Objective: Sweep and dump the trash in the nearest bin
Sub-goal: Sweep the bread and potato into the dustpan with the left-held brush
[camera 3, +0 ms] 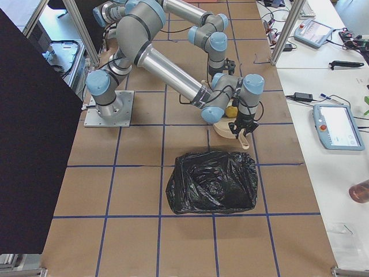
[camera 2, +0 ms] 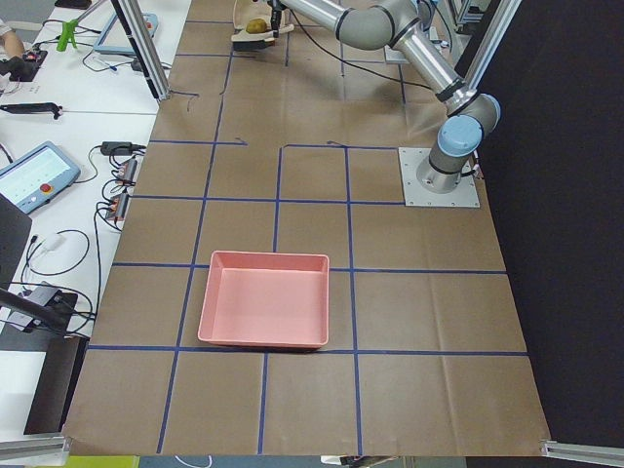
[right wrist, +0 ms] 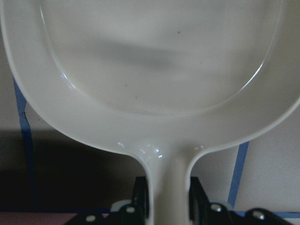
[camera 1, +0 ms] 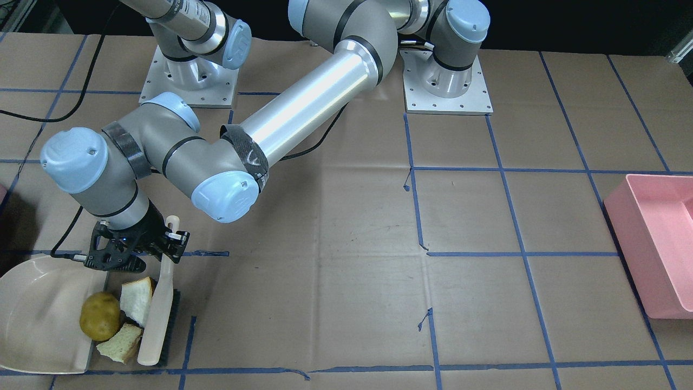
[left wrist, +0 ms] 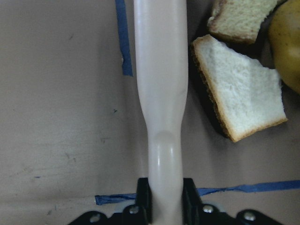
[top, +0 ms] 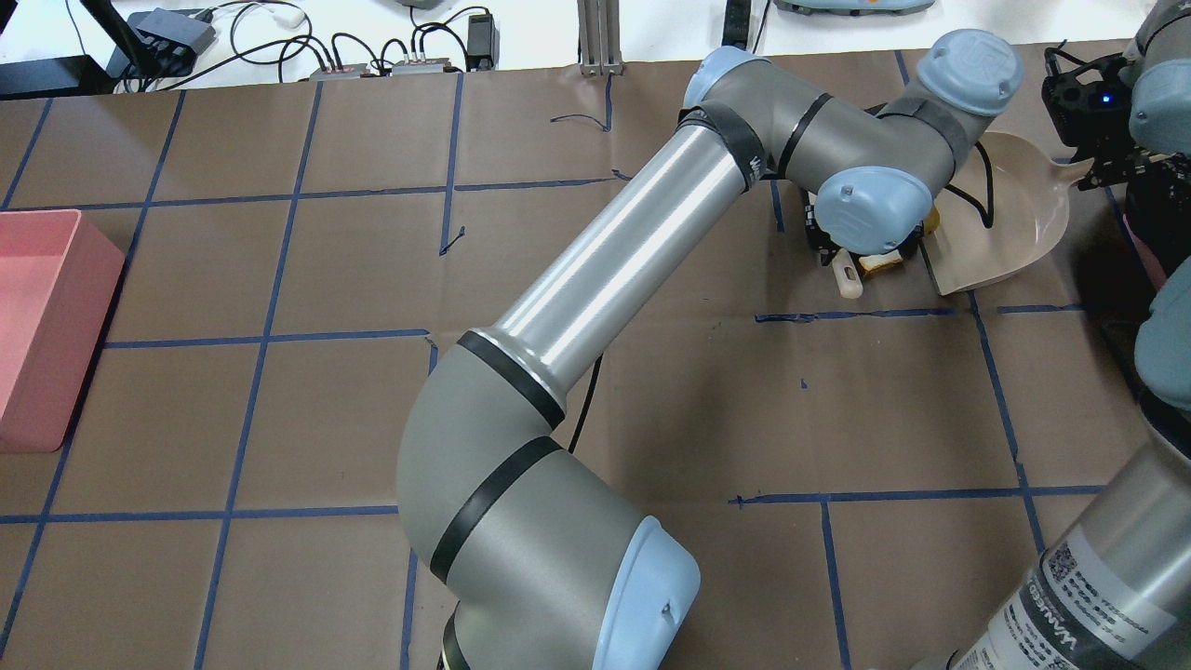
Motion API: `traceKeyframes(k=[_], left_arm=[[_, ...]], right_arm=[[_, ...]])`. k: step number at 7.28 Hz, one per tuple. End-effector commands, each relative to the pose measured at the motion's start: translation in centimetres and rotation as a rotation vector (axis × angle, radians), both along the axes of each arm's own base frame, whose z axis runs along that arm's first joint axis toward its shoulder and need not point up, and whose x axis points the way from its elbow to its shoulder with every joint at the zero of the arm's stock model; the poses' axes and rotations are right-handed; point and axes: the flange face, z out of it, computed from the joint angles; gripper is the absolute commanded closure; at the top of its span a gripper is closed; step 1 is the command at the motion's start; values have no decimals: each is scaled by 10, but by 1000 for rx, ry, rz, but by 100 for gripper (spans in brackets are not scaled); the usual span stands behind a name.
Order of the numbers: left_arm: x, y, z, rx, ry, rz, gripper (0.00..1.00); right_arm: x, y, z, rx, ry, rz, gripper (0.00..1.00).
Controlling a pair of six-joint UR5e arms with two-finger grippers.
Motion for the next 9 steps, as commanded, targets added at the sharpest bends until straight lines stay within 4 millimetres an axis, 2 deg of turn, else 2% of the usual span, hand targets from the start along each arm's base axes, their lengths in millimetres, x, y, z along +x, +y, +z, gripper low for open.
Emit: traceKeyframes(k=[1, 3, 5, 7, 9], left_arm=[[-8, 6, -7, 2, 2, 31, 100], [-18, 12, -3, -15, 45, 57, 100], [-35, 18, 1, 26, 172, 91, 100], [-55, 23, -6, 65, 310, 111, 100], [-72, 32, -2, 107, 398, 108, 100]], right_arm=[[0, -1, -5, 6, 2, 1, 98], [0, -1, -8, 13, -2, 1, 98], [0, -1, -7, 13, -5, 1, 98], [1, -1, -6, 11, -7, 1, 98], [1, -1, -6, 9, -7, 2, 98]])
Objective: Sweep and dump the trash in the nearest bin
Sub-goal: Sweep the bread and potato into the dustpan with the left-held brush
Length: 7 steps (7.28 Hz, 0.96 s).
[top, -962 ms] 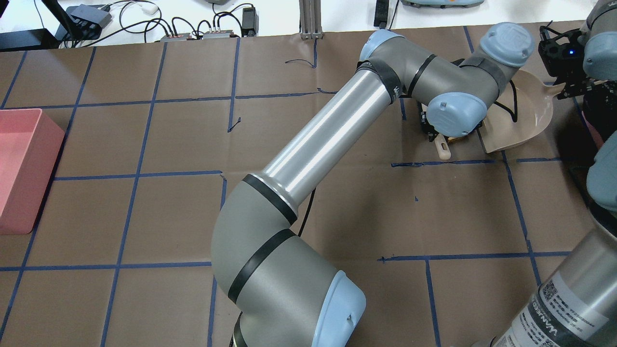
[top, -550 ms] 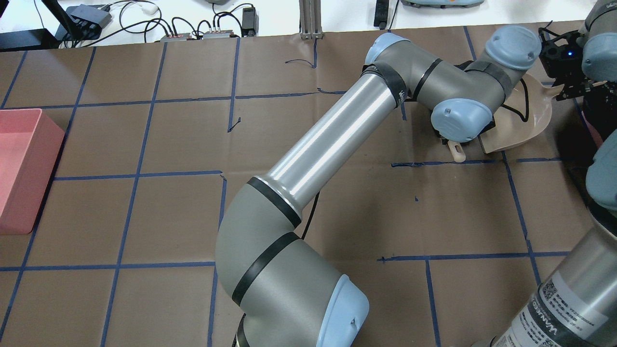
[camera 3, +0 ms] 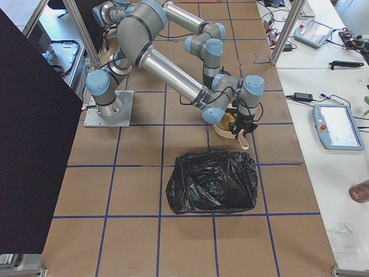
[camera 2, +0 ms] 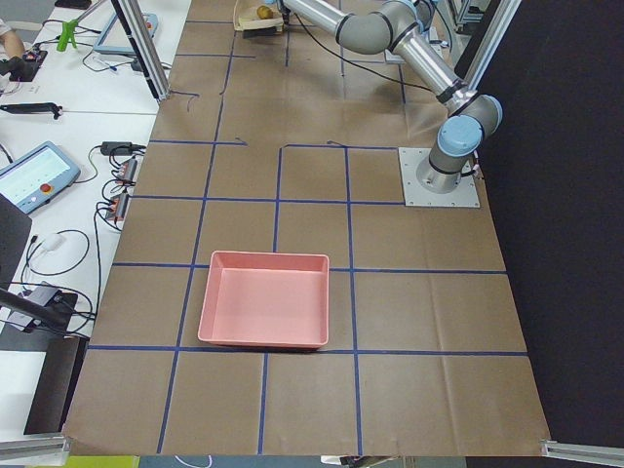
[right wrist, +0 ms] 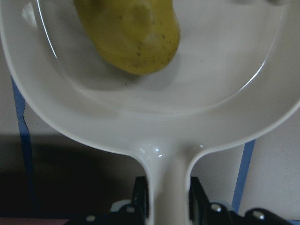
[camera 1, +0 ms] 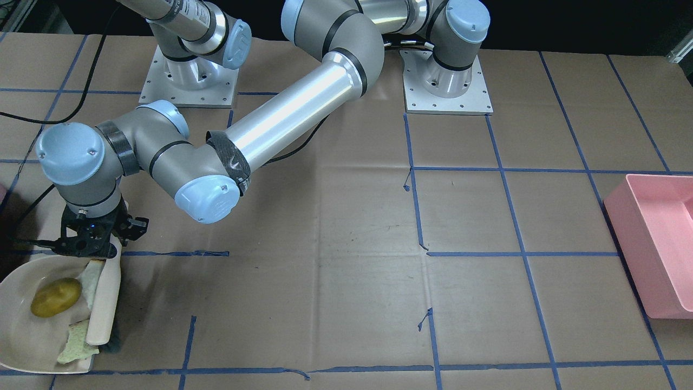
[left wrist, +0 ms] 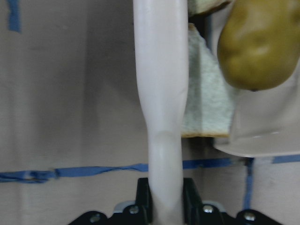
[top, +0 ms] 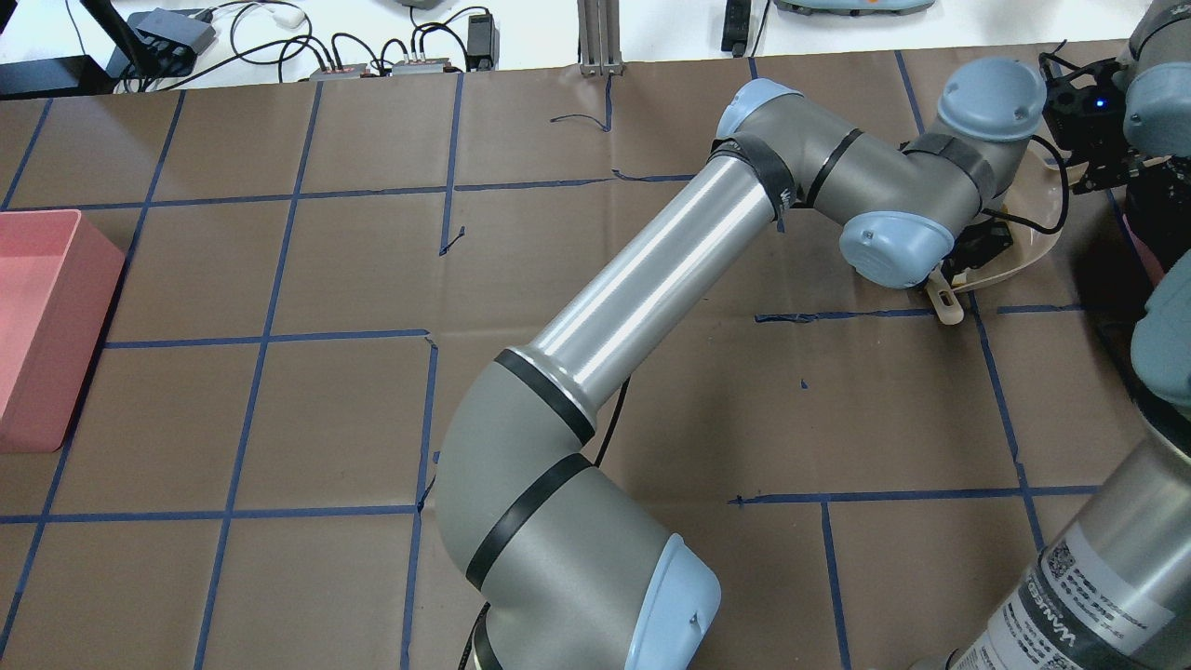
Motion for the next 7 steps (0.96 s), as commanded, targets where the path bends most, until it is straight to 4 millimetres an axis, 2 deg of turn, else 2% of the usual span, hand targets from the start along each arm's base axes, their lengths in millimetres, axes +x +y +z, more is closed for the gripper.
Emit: traceKeyframes(k=[1, 4, 5, 7], left_arm=[[-17, 7, 2, 31, 108, 26, 100], [-18, 10, 10, 38, 121, 29, 100], [-6, -2, 20, -22, 78, 31, 100], [19, -10, 50, 7, 7, 53, 100]], right_arm=[[0, 0, 0, -2, -2, 0, 98], [1, 0, -1, 0, -5, -6, 98], [1, 0, -1, 0, -9, -7, 98], [3, -1, -1, -9, -25, -9, 98]])
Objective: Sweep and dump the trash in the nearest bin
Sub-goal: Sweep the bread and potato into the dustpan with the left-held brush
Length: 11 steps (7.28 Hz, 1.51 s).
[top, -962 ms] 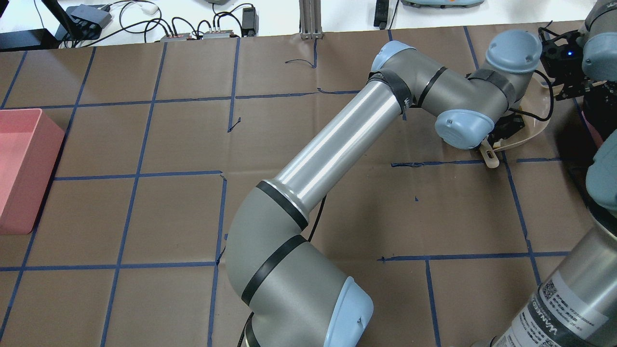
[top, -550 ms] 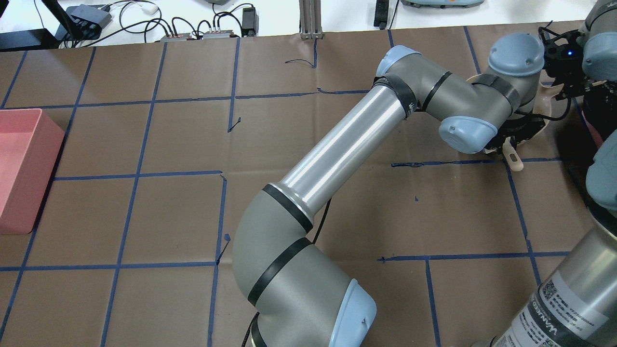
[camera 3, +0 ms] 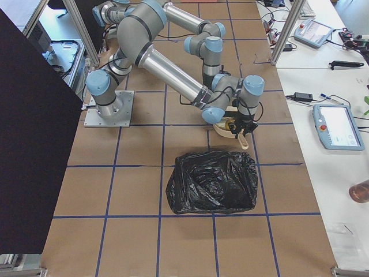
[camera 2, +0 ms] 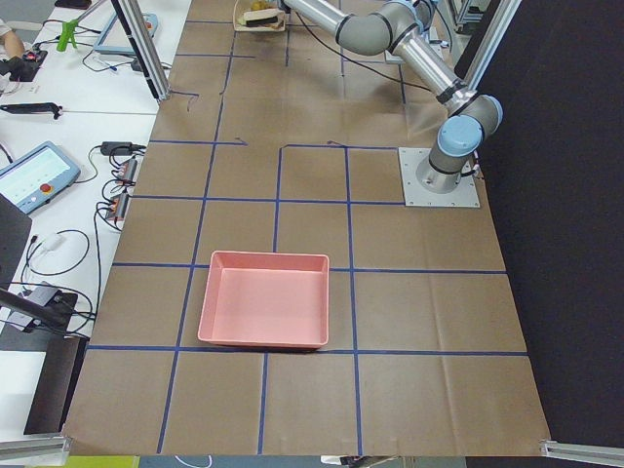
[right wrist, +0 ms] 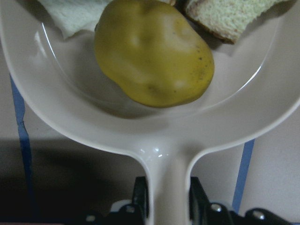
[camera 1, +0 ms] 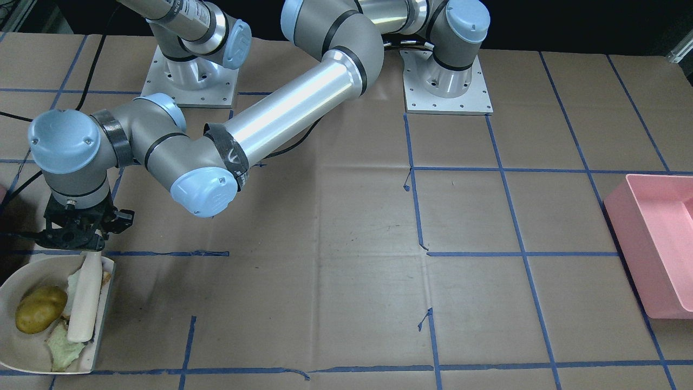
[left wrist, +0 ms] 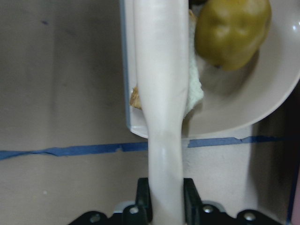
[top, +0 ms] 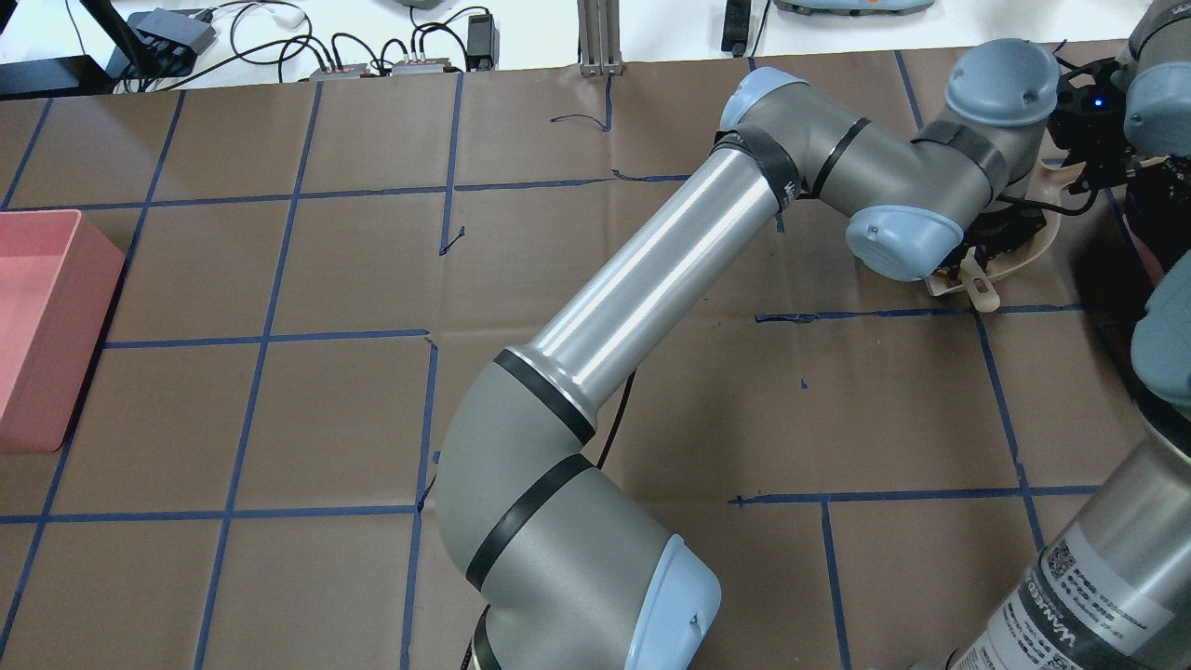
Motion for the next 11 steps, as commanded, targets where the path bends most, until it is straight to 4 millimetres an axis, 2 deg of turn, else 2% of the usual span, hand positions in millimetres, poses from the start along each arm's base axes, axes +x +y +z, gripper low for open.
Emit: traceKeyframes(k=[1, 2, 3, 5, 6, 7, 9, 11], left_arm=[[21, -7, 24, 24, -49, 14, 100], [28, -8, 33, 25, -71, 19, 100], [44, -15, 49, 34, -94, 12, 100], [97, -38, 87, 5, -227, -22, 100], [117, -41, 109, 8, -257, -43, 100], [132, -41, 123, 29, -272, -53, 100], [152, -13, 137, 101, -321, -49, 100], [202, 31, 140, 173, -353, -35, 100]], right_arm=[[2, 0, -2, -2, -12, -1, 98], [3, -1, -2, -4, -21, 0, 98], [2, 0, -3, -3, -22, -1, 98], [3, 0, -3, -3, -22, 1, 98], [2, -1, -1, -9, -24, 0, 98], [9, -4, 2, -50, -96, -15, 98], [11, -4, 7, -67, -111, -30, 98], [8, -3, 7, -70, -119, -52, 98]])
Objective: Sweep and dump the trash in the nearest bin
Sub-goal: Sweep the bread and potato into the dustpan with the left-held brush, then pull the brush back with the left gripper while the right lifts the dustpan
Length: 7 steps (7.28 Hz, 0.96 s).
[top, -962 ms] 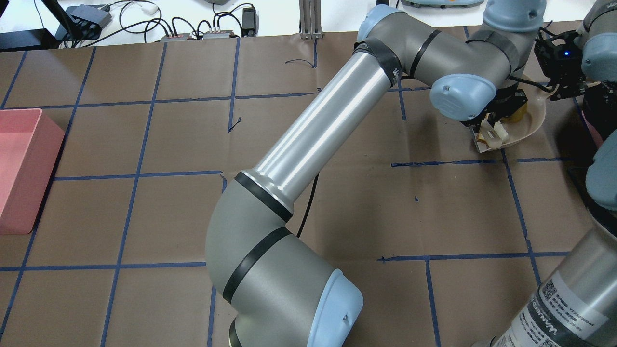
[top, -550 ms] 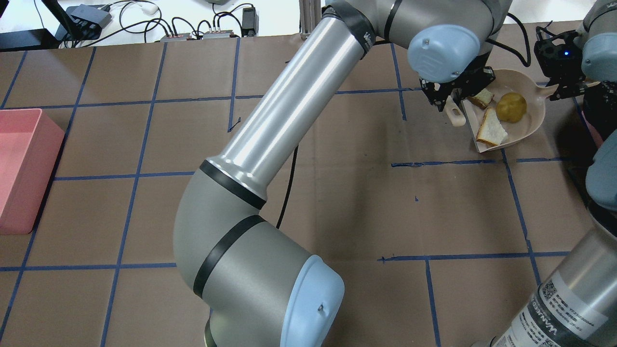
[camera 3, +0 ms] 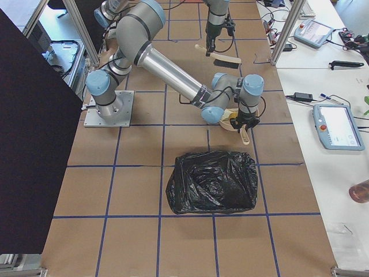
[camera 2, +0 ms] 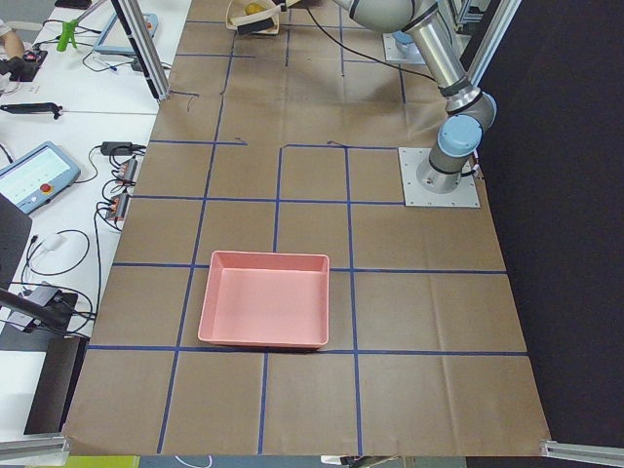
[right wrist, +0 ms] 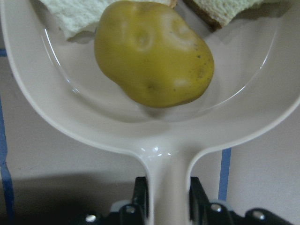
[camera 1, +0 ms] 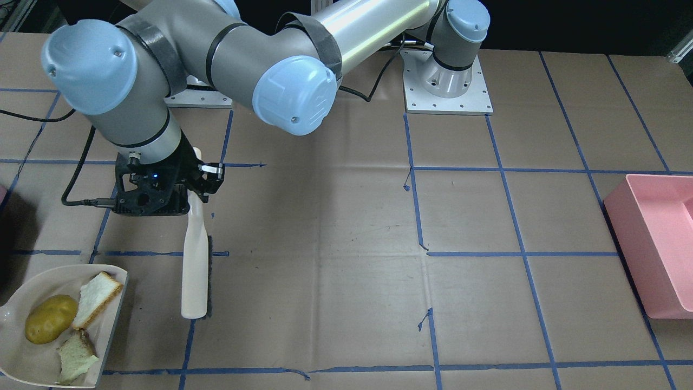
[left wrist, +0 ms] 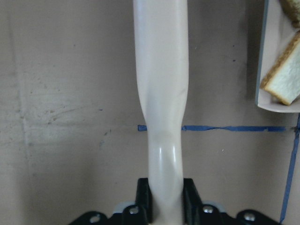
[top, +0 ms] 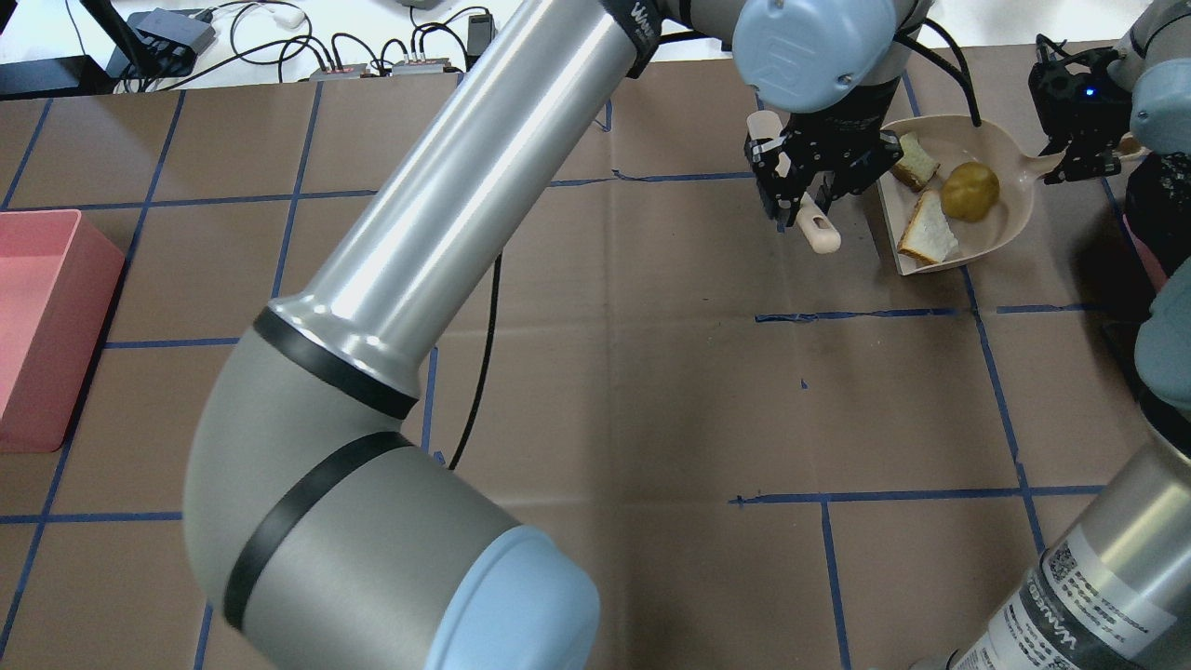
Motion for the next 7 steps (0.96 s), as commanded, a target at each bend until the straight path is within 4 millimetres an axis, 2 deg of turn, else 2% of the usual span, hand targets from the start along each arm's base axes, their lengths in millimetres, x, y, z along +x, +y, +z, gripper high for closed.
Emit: traceKeyframes(k=[1, 2, 4, 6, 7], left_arm=[[48, 54, 1, 47, -24, 15, 100], [66, 86, -3, 40, -18, 12, 100], [105, 148, -23, 17, -2, 6, 100], [134, 201, -61, -9, 16, -6, 100], [150, 225, -73, -10, 17, -8, 100]], right_arm=[[1, 0, 2, -8, -28, -22, 98], [4, 4, 7, 11, -66, -57, 98], [11, 13, 32, 53, -99, -93, 98], [19, 24, 59, 99, -119, -116, 98], [24, 32, 75, 109, -123, -138, 98]])
